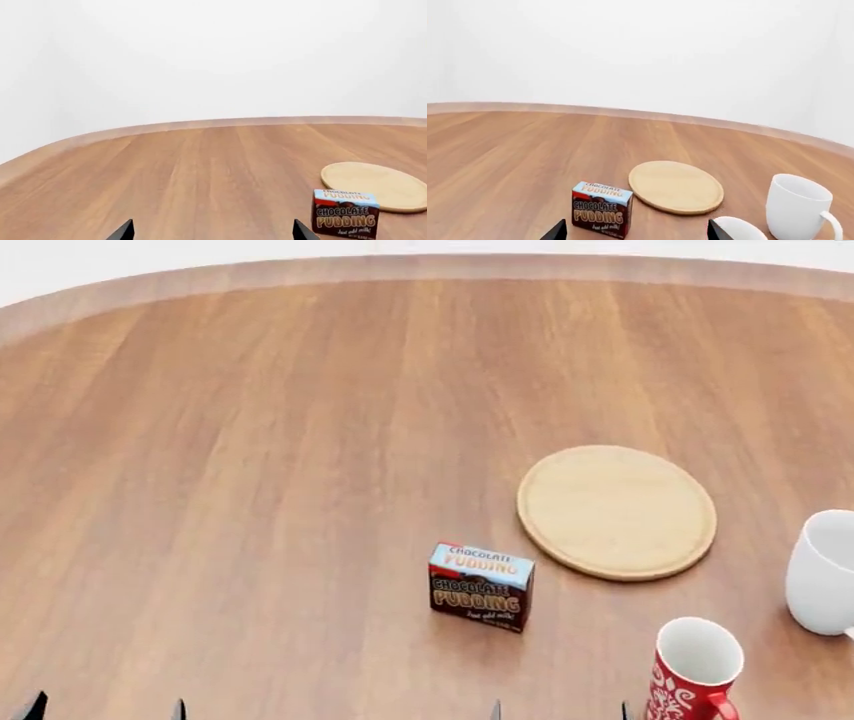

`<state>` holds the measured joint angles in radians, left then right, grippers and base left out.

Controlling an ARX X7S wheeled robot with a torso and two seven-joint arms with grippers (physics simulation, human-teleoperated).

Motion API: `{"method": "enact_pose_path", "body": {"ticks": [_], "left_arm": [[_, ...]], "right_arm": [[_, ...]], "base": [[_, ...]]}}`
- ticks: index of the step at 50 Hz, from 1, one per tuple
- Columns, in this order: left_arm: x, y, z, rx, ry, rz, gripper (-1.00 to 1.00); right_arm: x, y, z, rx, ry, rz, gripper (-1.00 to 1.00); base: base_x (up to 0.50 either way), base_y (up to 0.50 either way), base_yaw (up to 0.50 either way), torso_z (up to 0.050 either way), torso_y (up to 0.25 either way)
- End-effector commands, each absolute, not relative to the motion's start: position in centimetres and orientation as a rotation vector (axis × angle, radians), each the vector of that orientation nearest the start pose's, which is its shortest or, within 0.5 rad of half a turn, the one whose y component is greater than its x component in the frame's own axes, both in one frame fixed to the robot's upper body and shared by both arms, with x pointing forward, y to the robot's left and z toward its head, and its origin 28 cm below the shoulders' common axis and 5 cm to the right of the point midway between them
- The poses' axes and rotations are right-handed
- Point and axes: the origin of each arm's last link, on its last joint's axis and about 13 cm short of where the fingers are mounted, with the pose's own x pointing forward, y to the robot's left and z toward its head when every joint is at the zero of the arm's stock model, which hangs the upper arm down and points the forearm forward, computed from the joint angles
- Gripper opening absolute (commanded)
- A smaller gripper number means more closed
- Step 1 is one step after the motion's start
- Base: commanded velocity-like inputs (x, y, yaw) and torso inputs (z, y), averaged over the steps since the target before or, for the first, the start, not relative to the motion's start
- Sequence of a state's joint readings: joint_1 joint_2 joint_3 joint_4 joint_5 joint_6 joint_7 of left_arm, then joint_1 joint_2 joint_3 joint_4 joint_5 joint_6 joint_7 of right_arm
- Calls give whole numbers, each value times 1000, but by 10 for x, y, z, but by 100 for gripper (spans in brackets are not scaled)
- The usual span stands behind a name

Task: Put the chocolate pudding to the left of the plate.

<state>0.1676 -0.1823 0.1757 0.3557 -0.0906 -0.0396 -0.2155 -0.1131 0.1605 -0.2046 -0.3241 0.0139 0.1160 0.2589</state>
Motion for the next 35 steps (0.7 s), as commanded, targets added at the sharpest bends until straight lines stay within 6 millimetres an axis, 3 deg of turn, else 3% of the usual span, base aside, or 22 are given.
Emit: {"method": "enact_pose_path", "body": {"ticks": [1, 35], "left_arm": [[171, 202, 49, 25, -122, -12, 100], [172, 202, 49, 22, -117, -14, 100]], "right_arm": [[180, -86, 48, -110, -95, -27, 100], [181, -86, 46, -118, -88, -18, 100]], "base": [[418, 0, 0, 0, 0], [382, 0, 0, 0, 0]]}}
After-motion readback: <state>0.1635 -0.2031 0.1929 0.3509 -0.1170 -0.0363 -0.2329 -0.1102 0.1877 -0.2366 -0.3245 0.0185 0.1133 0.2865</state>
